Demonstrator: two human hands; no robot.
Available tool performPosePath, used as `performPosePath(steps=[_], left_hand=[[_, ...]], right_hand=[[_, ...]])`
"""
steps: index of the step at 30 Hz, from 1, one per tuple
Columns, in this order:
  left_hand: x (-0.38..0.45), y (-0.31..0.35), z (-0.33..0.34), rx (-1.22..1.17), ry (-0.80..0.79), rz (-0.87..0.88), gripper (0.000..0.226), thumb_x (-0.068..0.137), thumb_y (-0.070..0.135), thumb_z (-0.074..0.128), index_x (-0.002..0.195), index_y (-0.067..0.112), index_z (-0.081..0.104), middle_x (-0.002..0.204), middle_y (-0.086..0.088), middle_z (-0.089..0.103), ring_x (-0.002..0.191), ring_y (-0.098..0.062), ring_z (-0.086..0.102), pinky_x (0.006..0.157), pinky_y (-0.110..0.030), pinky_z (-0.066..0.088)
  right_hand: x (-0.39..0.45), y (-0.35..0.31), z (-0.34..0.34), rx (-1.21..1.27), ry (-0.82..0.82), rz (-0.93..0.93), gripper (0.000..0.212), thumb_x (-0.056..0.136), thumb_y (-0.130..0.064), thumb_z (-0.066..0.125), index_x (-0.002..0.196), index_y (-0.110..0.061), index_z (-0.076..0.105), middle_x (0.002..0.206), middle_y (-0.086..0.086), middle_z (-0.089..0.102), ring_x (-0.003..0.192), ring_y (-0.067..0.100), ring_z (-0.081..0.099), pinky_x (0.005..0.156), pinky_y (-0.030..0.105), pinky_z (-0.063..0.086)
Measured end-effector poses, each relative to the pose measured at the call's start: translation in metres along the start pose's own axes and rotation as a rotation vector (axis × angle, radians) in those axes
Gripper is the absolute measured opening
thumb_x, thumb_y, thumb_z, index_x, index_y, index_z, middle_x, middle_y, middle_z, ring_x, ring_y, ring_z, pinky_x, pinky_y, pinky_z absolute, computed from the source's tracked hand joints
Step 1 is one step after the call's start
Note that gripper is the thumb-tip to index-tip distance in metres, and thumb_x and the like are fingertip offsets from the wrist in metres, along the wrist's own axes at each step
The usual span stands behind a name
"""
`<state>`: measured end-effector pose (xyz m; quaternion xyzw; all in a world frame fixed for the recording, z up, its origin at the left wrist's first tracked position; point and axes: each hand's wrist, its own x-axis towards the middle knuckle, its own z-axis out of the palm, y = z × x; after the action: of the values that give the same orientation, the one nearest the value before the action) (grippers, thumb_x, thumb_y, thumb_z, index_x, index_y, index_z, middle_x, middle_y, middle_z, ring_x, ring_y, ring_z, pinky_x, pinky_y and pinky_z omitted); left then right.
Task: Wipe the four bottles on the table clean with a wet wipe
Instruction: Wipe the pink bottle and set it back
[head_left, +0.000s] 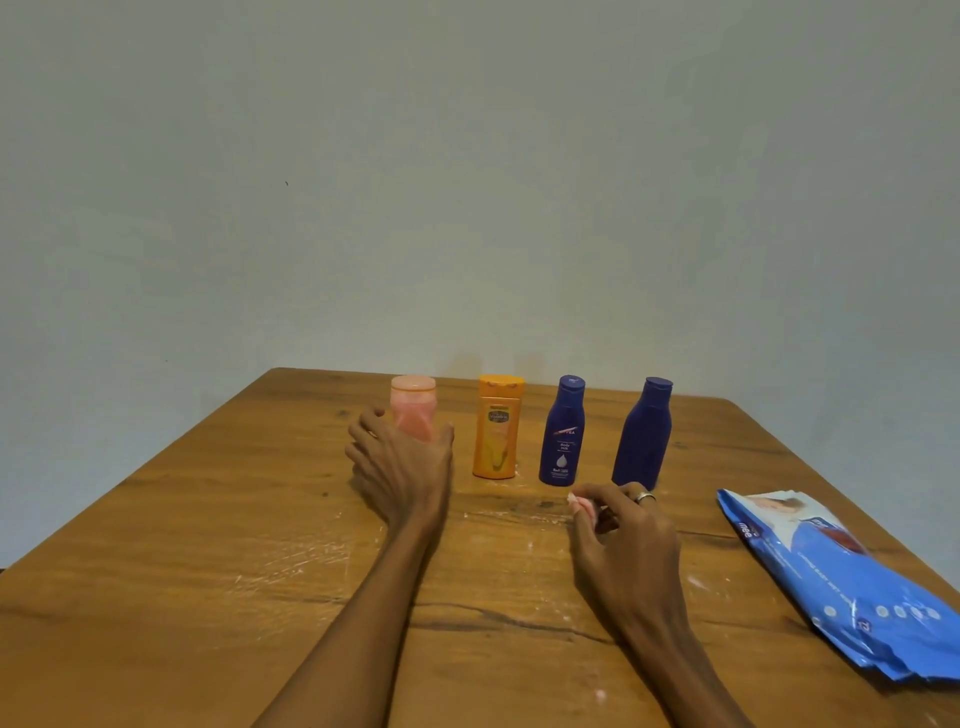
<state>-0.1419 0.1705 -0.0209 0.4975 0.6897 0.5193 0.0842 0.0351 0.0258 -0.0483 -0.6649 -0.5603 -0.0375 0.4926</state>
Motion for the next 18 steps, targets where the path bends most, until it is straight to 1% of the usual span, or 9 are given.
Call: performPosePath(steps=[6,15,18], left_hand=[[0.004,-0.004,0.008,-0.048,0.007,-0.028,0.071,0.066,0.044,0.086,0.117,0.014,0.048,0.117,-0.008,0.059,0.104,-0.028,0.060,0.085,-0.046,0.055],[-0.006,-0.002,-0.004,-0.087,-0.014,-0.004,0.067,0.066,0.041,0.084,0.115,0.014,0.046,0.113,-0.007,0.056,0.095,-0.026,0.060,0.079,-0.046,0.057],[-0.015,-0.002,-0.012,-0.098,-0.033,0.019,0.067,0.065,0.041,0.083,0.114,0.016,0.045,0.111,-0.005,0.054,0.093,-0.023,0.058,0.077,-0.045,0.058]], right_hand=[[0.001,0.000,0.001,-0.006,-0.004,-0.003,0.019,0.089,-0.027,0.070,0.108,-0.029,0.068,0.096,-0.013,0.057,0.085,-0.001,0.059,0.069,0.019,0.056],[0.002,0.001,0.003,-0.022,-0.008,-0.019,0.019,0.091,-0.030,0.068,0.110,-0.028,0.068,0.095,-0.012,0.057,0.086,0.002,0.058,0.069,0.021,0.057],[0.002,0.001,0.004,-0.030,-0.014,-0.030,0.018,0.092,-0.031,0.066,0.110,-0.027,0.067,0.095,-0.012,0.056,0.086,0.002,0.057,0.070,0.022,0.057]])
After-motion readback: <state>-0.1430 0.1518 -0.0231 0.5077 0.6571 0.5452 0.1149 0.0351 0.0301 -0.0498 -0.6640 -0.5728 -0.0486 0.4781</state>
